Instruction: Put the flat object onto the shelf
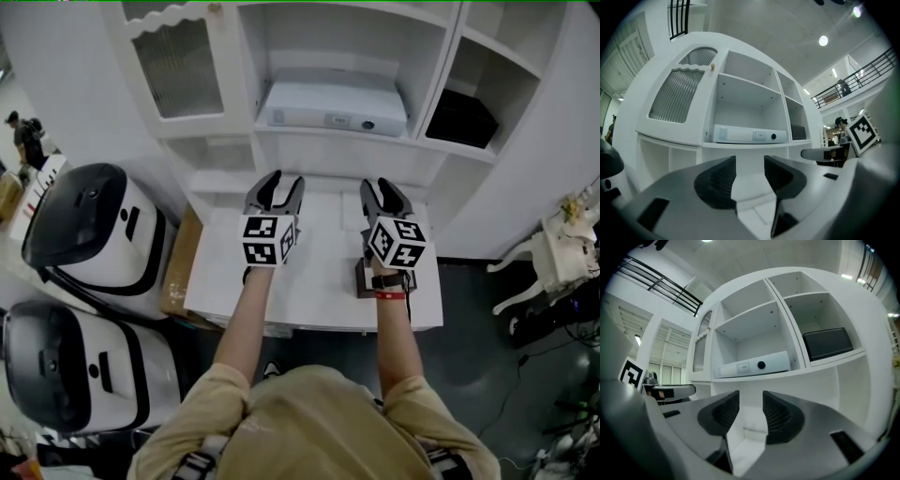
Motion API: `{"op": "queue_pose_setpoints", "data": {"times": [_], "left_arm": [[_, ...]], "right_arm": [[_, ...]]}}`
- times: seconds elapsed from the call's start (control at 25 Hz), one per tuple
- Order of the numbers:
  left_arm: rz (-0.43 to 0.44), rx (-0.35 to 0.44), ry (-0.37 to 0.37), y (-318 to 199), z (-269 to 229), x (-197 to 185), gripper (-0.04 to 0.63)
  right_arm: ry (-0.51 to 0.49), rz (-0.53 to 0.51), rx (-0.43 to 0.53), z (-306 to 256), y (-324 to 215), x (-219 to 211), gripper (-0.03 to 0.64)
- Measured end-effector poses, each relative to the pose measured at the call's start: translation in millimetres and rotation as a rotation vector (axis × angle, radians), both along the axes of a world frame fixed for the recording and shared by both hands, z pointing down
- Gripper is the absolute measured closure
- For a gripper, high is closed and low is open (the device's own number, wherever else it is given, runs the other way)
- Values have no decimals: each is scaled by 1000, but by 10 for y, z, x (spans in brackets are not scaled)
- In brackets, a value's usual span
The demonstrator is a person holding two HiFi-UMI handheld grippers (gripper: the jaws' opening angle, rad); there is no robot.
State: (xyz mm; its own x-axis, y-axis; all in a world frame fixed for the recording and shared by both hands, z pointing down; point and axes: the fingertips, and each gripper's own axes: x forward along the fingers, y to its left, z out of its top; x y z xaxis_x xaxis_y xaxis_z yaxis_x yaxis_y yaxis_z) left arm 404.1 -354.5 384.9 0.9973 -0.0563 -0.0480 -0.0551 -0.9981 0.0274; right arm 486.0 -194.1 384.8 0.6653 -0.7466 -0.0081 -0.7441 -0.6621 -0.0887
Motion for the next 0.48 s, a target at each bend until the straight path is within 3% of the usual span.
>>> {"op": "queue_pose_setpoints", "data": {"times": [0.48], "left_arm": [[-32, -4, -4, 260, 283, -385, 486]], "right_arm": [[-26, 0, -6, 307, 328, -357, 499]]}}
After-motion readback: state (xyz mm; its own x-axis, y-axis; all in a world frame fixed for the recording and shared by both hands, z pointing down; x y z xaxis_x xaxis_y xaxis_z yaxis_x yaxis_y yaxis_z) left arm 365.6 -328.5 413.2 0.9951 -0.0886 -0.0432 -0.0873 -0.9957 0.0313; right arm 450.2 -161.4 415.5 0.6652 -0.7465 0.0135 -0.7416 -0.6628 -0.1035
